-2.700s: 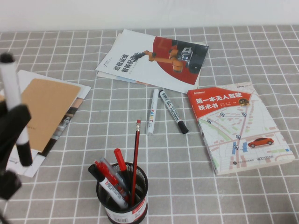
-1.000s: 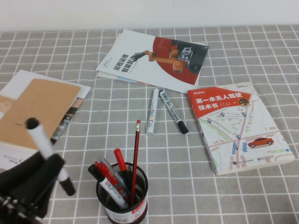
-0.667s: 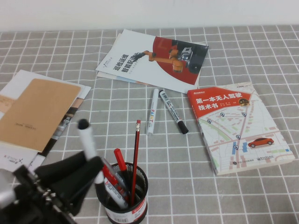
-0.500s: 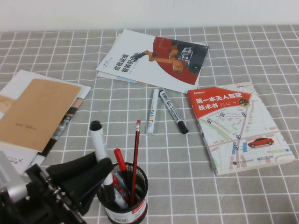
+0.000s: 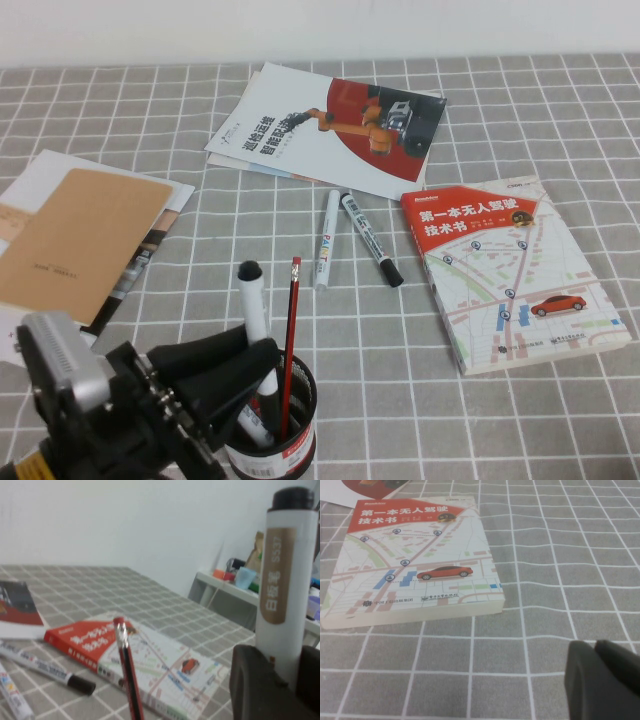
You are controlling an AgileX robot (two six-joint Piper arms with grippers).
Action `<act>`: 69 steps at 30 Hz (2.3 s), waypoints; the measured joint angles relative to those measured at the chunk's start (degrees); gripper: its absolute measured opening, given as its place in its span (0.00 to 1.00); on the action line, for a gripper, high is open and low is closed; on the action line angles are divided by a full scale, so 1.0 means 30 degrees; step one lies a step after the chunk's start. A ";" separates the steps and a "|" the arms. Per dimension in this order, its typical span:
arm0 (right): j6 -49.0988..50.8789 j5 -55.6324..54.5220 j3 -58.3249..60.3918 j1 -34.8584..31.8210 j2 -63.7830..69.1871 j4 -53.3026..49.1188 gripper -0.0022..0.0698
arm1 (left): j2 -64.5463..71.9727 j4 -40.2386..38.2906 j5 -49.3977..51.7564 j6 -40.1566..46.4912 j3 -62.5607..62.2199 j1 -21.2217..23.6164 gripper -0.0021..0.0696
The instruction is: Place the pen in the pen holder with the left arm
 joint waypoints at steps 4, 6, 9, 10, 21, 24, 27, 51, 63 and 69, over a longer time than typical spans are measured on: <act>0.0000 0.0000 0.0000 0.0000 0.0000 0.0000 0.01 | 0.0986 0.0040 -0.0075 0.0158 -0.0032 0.0000 0.19; 0.0000 0.0000 0.0000 0.0000 0.0000 0.0000 0.01 | 0.1363 0.0040 -0.0075 0.0274 -0.0032 0.0000 0.19; 0.0000 0.0000 0.0000 0.0000 0.0000 0.0000 0.01 | 0.1684 0.0040 -0.0104 0.0351 -0.0032 0.0000 0.19; 0.0000 0.0000 0.0000 0.0000 0.0000 0.0000 0.01 | 0.1772 0.0040 -0.0104 0.0351 -0.0032 0.0000 0.19; 0.0000 0.0000 0.0000 0.0000 0.0000 0.0000 0.01 | 0.2601 0.0517 -0.0180 0.1106 -0.0140 0.0000 0.19; 0.0000 0.0000 0.0000 0.0000 0.0000 0.0000 0.01 | 0.2601 0.0517 -0.0215 0.1325 -0.0140 0.0000 0.26; 0.0000 0.0000 0.0000 0.0000 0.0000 0.0000 0.01 | 0.2601 0.0458 -0.0215 0.1325 -0.0140 0.0000 0.43; 0.0000 0.0000 0.0000 0.0000 0.0000 0.0000 0.01 | -0.7133 -0.0045 1.1587 -0.2118 -0.2564 0.0000 0.04; 0.0000 0.0000 0.0000 0.0000 0.0000 0.0000 0.01 | -1.5205 0.0714 2.2121 -0.2836 -0.3593 0.0000 0.03; 0.0000 0.0000 0.0000 0.0000 0.0000 0.0000 0.01 | -1.7839 0.0315 2.4390 -0.3759 -0.3593 0.0000 0.03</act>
